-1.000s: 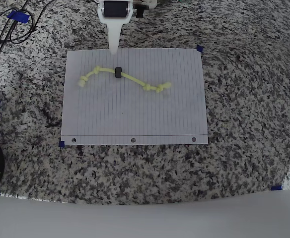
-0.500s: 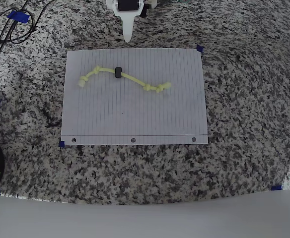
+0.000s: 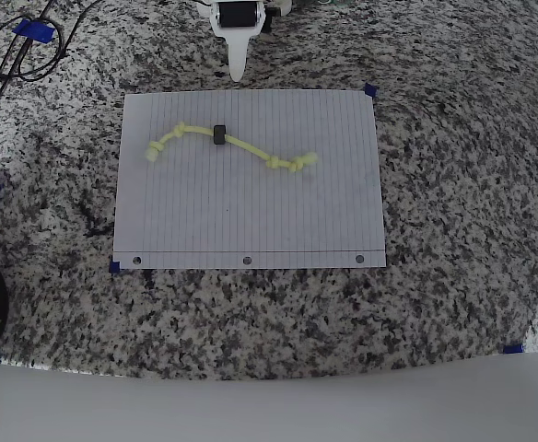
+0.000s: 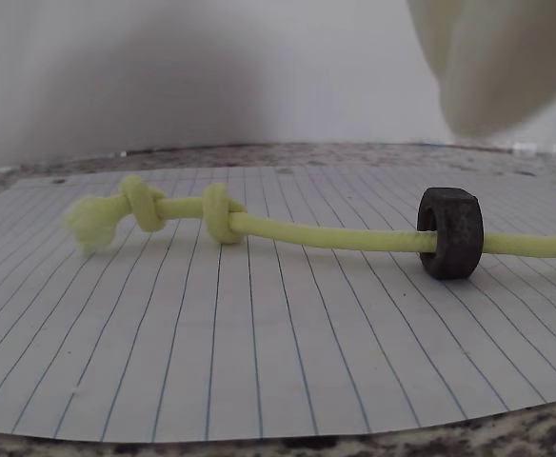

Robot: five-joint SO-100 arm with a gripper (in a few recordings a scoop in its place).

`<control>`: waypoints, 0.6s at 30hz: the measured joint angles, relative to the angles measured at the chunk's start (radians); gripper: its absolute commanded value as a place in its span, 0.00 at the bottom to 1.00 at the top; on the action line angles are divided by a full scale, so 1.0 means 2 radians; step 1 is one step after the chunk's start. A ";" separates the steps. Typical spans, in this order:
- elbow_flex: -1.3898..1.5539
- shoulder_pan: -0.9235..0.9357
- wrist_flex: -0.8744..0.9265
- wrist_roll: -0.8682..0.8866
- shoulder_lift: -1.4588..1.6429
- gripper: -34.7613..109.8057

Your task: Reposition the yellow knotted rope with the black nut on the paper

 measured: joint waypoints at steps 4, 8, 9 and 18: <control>0.027 0.002 0.002 0.000 0.033 0.24; 0.038 0.005 0.002 0.000 0.036 0.24; 0.044 0.005 0.002 0.000 0.035 0.24; 0.057 0.005 0.001 0.000 0.038 0.24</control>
